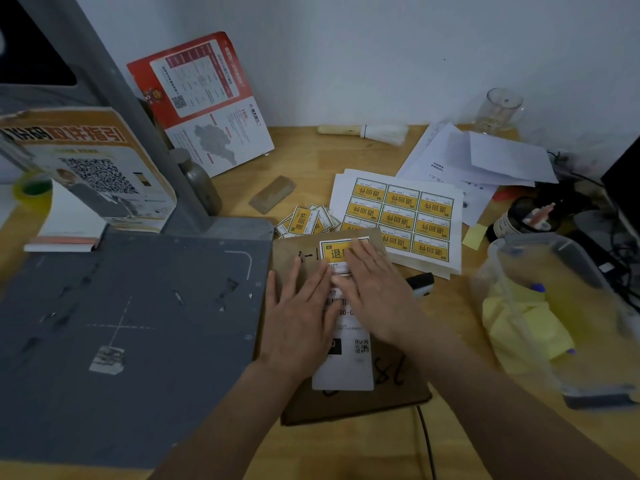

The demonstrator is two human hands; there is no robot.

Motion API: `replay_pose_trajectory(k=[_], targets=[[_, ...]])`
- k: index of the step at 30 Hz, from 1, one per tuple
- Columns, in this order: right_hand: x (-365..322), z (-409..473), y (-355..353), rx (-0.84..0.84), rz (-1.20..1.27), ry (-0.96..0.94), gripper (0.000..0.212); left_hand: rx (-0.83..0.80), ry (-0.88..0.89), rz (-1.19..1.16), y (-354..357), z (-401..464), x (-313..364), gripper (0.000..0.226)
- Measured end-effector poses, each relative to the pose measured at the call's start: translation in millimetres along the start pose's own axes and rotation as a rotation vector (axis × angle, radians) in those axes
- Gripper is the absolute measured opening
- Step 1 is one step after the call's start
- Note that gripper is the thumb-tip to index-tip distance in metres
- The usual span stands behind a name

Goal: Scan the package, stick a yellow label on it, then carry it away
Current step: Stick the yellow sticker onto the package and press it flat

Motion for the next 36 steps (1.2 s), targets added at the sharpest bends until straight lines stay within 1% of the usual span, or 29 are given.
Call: replay_pose_trajectory(k=[2, 4, 6, 8, 10, 14, 15, 17, 18, 20, 21, 23, 24, 25, 27, 29, 32, 36], targets=[[6, 8, -3, -0.025, -0.062, 0.01, 0.08, -0.006, -0.003, -0.001, 1, 0, 0, 0.072], [10, 11, -4, -0.025, -0.119, 0.032, 0.081, -0.002, -0.004, 0.001, -1, -1, 1, 0.071], [7, 11, -3, -0.026, -0.154, 0.053, 0.085, 0.004, -0.006, -0.003, -2, -2, 1, 0.065], [0, 7, 4, -0.037, -0.164, -0.009, 0.089, 0.009, -0.002, -0.006, -2, -2, 0, 0.059], [-3, 6, 10, -0.04, -0.139, -0.062, 0.091, 0.003, 0.003, 0.004, -2, -2, 0, 0.06], [11, 11, 5, -0.006, -0.107, 0.086, 0.089, -0.012, -0.032, 0.003, -4, -2, 3, 0.062], [11, 8, 6, 0.0, -0.114, 0.072, 0.09, -0.02, -0.046, 0.011, -6, -3, 4, 0.06], [8, -7, 14, 0.001, -0.105, -0.016, 0.09, -0.064, -0.065, 0.072, -12, -2, 9, 0.055], [6, -16, 17, 0.005, -0.088, -0.054, 0.089, -0.091, -0.06, 0.111, -15, 1, 12, 0.056], [6, -30, 22, 0.006, -0.04, -0.08, 0.084, -0.142, -0.003, 0.155, -20, 9, 20, 0.062], [9, -34, 23, 0.005, -0.019, -0.083, 0.081, -0.162, 0.054, 0.157, -21, 13, 23, 0.062], [15, -38, 25, 0.037, -0.002, -0.098, 0.08, -0.188, 0.17, 0.147, -14, 23, 21, 0.057], [18, -40, 26, 0.059, -0.015, -0.102, 0.08, -0.193, 0.189, 0.157, -11, 28, 19, 0.056], [22, -41, 29, 0.077, -0.039, -0.1, 0.08, -0.186, 0.174, 0.172, -8, 33, 15, 0.058], [26, -43, 33, 0.096, -0.078, -0.084, 0.077, -0.161, 0.089, 0.164, -5, 44, 8, 0.065], [26, -43, 36, 0.11, -0.085, -0.076, 0.076, -0.154, 0.006, 0.14, -6, 52, 5, 0.065], [24, -43, 38, 0.133, -0.075, -0.057, 0.077, -0.142, -0.096, 0.131, -7, 56, 5, 0.066], [23, -46, 42, 0.175, -0.033, -0.017, 0.075, -0.116, -0.263, 0.065, -6, 43, 5, 0.079]])
Point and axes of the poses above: each hand's wrist, its own z-axis towards the middle knuckle, its own y-axis out of the palm, x = y × z, the point moved 1 cm from there along z, towards the middle knuckle, and after that the axes turned 7 degrees about -x, right-handed, at the moved point
